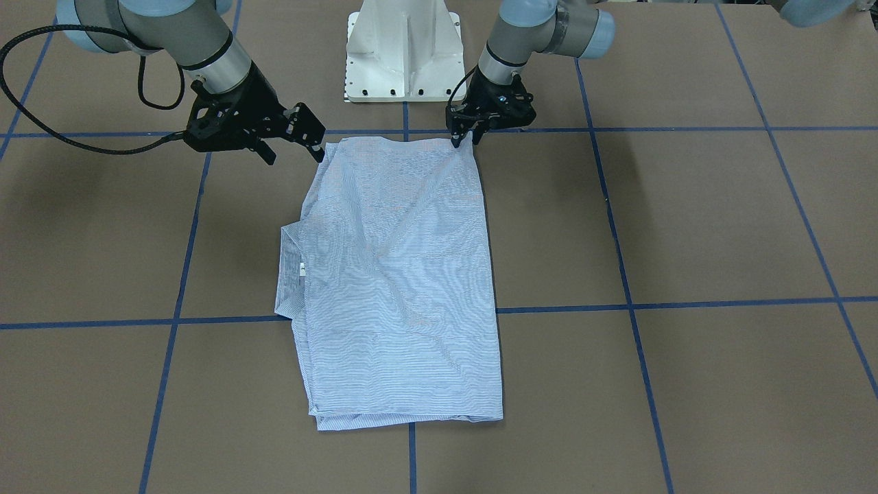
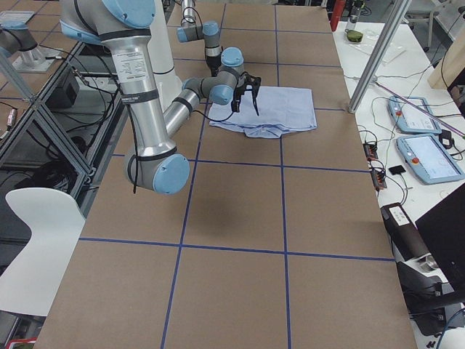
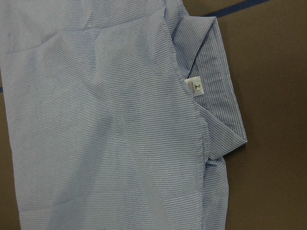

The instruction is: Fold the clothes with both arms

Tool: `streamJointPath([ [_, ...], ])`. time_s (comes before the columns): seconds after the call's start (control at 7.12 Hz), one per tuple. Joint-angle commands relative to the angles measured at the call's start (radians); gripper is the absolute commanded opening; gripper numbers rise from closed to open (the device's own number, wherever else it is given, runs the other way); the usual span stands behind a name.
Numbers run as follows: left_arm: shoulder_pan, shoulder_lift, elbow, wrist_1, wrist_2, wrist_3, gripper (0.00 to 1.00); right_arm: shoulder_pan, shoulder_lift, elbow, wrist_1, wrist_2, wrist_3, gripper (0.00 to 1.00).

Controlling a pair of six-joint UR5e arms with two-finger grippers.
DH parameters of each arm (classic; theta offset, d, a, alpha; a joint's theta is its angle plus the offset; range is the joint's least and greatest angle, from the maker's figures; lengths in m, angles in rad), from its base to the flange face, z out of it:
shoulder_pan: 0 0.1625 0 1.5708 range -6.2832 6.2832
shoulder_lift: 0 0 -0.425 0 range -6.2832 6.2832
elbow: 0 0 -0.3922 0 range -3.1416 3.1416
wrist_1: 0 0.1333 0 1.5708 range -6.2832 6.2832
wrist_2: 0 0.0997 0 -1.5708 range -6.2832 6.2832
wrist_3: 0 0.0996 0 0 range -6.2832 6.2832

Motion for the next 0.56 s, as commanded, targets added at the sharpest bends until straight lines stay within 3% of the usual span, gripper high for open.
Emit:
streamJointPath([
  [0.0,0.002,-0.001,0.000,0.001,0.000,-0.001,0.51,0.000,-0.001,-0.001,0.000,-0.001,0.000,1.00],
  [0.42,0.001,-0.001,0.001,0.001,0.002,-0.004,0.30,0.002,-0.001,-0.001,0.000,-0.001,0.000,1.00],
])
